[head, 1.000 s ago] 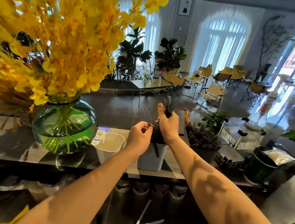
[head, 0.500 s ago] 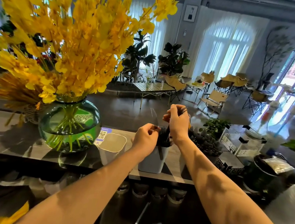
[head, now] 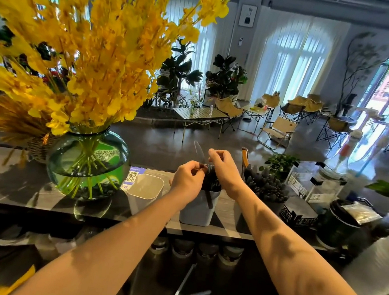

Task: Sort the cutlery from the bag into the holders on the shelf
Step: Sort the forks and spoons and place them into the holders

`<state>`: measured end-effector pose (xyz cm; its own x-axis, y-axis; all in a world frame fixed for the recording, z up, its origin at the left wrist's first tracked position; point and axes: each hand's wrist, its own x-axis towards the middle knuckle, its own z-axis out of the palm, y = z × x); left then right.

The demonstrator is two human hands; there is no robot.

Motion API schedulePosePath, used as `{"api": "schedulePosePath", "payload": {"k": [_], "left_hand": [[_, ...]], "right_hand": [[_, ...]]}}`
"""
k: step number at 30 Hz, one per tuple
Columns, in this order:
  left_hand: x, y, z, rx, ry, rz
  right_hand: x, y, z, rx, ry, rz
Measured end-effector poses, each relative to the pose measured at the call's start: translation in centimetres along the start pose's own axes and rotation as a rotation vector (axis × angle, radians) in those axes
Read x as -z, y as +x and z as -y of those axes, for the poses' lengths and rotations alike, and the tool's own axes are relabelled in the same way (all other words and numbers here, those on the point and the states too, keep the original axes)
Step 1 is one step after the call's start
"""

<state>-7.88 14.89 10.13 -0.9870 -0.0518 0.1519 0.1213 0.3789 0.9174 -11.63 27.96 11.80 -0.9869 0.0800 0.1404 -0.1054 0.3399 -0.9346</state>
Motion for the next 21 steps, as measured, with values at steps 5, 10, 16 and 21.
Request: {"api": "schedulePosePath", "payload": {"k": [5, 10, 16, 21], "left_hand": [[0.0, -0.3, -0.5, 0.010, 0.011, -0.016], [0.2, -0.8, -2.1, -0.035, 0.102, -0.046], [-1.1, -1.5, -5.8, -0.168, 0.310, 0.045], [-4.2, -2.5, -8.3, -0.216, 0.354, 0.162]], "right_hand": [[-0.2, -0.4, -0.5, 0.013, -0.033, 0.001], [0.5, -1.6, 0.2, 0.057, 0.088, -0.064], [4.5, -3.7, 3.1, 0.167, 0.218, -0.067], [10.0, -4.9, 3.1, 0.292, -0.087, -0.191]]}}
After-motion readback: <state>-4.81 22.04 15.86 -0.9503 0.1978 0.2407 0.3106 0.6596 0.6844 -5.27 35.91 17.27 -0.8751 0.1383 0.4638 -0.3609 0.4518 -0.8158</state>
